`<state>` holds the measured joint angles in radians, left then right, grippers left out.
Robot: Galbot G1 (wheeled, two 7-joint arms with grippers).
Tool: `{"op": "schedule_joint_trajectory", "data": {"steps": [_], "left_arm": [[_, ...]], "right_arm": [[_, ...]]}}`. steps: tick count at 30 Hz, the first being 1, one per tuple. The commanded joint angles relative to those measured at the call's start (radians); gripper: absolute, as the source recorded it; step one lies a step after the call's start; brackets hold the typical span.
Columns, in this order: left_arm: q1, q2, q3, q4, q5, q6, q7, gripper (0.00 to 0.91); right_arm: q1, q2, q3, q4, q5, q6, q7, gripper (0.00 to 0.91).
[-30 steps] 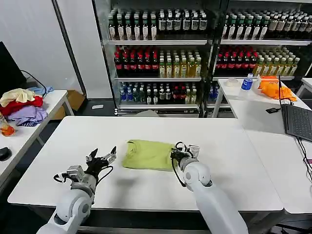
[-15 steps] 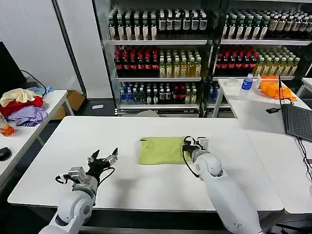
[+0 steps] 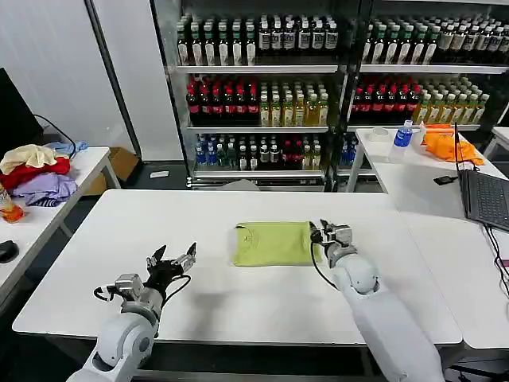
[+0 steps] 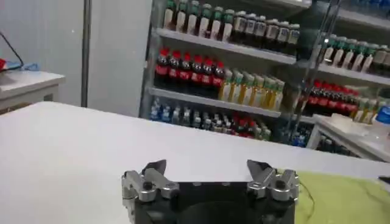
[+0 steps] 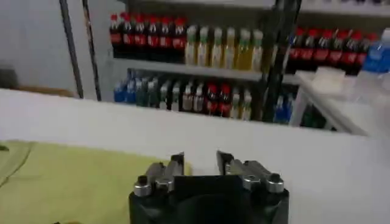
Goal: Fold and organize the clothes.
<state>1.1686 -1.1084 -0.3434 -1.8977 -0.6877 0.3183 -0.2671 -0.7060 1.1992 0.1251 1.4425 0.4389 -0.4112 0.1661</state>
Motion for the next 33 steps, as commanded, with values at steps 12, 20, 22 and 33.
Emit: {"op": "schedule_joint_trajectory", "data": {"steps": [12,20,22,33], "left_arm": [[0.031,-0.002,0.001,-0.074,0.041,-0.020,0.024,0.907],[0.038,0.000,0.000,-0.084,0.065,-0.009,0.035,0.907],[0.039,0.001,-0.001,-0.090,0.068,-0.006,0.036,0.907],[0.065,0.024,0.010,-0.133,0.111,0.013,0.077,0.907]], "right_arm": [[-0.510,-0.082,0.208,0.481,-0.157,0.360,-0.038,0.907],[-0.571,-0.076,0.250,0.521,-0.105,0.298,-0.036,0.907],[-0.578,-0.070,0.257,0.530,-0.104,0.287,-0.033,0.907],[-0.625,-0.063,0.309,0.588,-0.095,0.311,-0.089,0.907]]}}
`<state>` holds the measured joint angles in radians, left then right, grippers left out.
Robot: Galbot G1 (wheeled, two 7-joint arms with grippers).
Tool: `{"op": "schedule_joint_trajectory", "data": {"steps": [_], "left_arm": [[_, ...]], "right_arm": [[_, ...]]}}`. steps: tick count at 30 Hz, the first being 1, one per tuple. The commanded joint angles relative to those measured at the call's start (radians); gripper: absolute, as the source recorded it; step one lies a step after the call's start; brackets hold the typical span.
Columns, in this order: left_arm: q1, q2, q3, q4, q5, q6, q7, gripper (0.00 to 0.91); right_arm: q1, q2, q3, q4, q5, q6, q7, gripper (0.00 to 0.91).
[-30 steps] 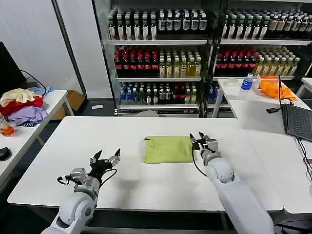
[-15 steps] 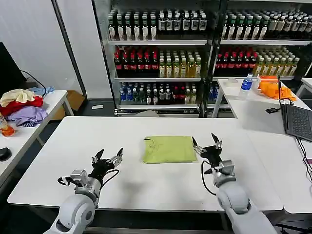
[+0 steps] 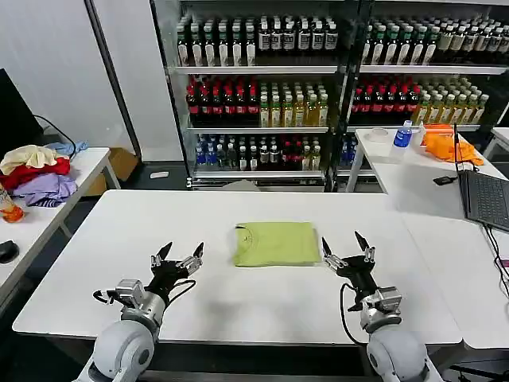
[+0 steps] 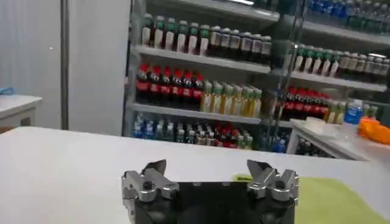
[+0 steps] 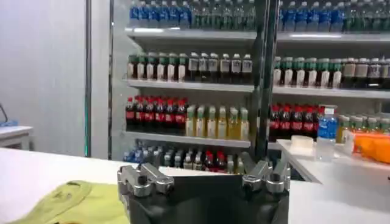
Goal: Fold and organize the clothes.
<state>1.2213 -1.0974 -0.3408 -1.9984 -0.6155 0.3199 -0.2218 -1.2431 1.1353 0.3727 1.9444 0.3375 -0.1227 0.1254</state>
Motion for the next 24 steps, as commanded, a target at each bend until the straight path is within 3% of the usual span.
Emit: {"op": "schedule_joint_trajectory", "data": {"steps": [1,11,18,24], "left_arm": [[0.013,0.015,0.008,-0.037,0.043,0.009,0.040,0.907],[0.020,0.018,0.011,-0.049,0.073,-0.014,0.081,0.907],[0.028,0.021,0.008,-0.060,0.072,-0.025,0.094,0.907],[0.028,0.022,0.003,-0.061,0.076,-0.025,0.091,0.907]], "right_arm": [[-0.092,0.000,0.068,0.087,-0.003,0.022,-0.052,0.907],[-0.108,0.002,0.075,0.092,-0.038,-0.001,-0.037,0.907],[-0.109,0.001,0.081,0.114,-0.032,-0.067,-0.037,0.907],[-0.083,0.027,0.074,0.107,0.014,-0.084,0.025,0.907]]}}
